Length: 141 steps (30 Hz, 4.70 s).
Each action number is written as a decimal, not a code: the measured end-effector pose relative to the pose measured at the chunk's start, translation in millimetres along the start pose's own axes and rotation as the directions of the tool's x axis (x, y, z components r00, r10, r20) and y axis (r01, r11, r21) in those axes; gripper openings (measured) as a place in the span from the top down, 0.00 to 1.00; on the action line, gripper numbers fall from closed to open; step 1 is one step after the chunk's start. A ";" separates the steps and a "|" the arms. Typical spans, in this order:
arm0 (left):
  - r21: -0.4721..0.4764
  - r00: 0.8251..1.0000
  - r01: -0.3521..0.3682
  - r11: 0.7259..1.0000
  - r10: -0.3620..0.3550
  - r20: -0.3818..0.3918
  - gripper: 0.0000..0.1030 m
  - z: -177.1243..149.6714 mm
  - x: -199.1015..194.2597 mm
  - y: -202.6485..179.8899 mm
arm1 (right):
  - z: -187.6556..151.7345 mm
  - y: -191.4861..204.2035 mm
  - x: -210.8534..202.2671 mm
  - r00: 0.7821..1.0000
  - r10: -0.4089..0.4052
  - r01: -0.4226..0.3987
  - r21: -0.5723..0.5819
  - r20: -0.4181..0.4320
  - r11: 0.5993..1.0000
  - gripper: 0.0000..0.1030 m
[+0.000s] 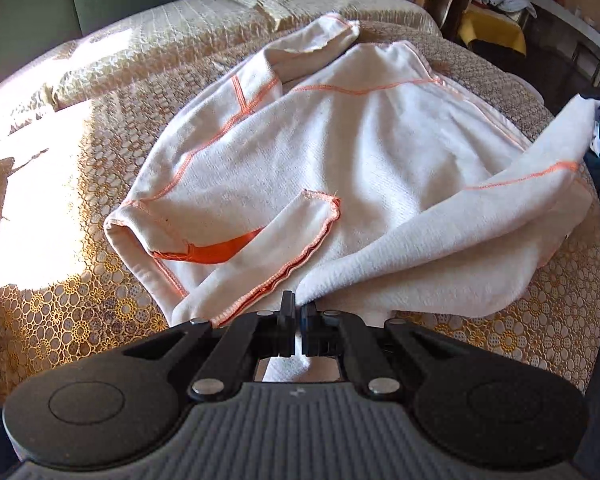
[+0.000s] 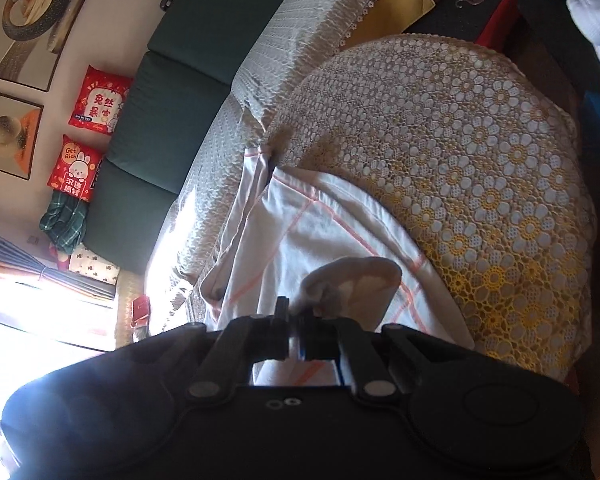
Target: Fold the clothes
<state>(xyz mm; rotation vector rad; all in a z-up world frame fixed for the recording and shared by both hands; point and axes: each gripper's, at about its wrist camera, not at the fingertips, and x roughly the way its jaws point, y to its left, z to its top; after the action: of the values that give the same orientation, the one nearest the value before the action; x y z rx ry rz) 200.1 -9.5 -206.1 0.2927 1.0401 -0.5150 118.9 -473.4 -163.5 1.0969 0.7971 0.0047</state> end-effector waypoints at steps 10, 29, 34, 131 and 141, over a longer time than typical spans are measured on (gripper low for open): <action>0.013 0.985 0.063 0.998 -0.060 -0.163 0.99 9.4 24.2 9.5 | 35.0 39.7 117.0 0.991 -0.112 0.104 -0.109 -0.074 0.989 0.00; 0.037 0.993 0.096 0.995 -0.093 -0.075 0.97 6.8 -19.7 17.6 | 17.3 74.6 123.5 0.973 -0.201 0.138 -0.413 -0.114 0.900 0.00; 0.108 0.997 0.067 0.992 -0.063 -0.043 0.94 7.7 -35.2 12.2 | 18.4 100.5 127.9 0.963 -0.256 0.178 -0.513 -0.084 0.840 0.00; 0.310 0.994 -0.011 0.951 -0.023 0.104 0.25 -90.1 -56.4 -11.0 | -27.6 -17.7 23.7 0.913 -0.317 0.025 -0.740 -0.258 0.672 0.00; 0.455 0.996 -0.072 0.888 0.037 0.087 0.25 -87.4 -16.3 -21.8 | -39.4 -22.0 28.2 0.902 -0.297 -0.018 -0.714 -0.314 0.700 0.00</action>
<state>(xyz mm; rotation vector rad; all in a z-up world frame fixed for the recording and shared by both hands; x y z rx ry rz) 117.0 17.1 -233.8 0.7150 0.8231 -0.7148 108.5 -442.3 -205.4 0.2794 1.1336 0.3980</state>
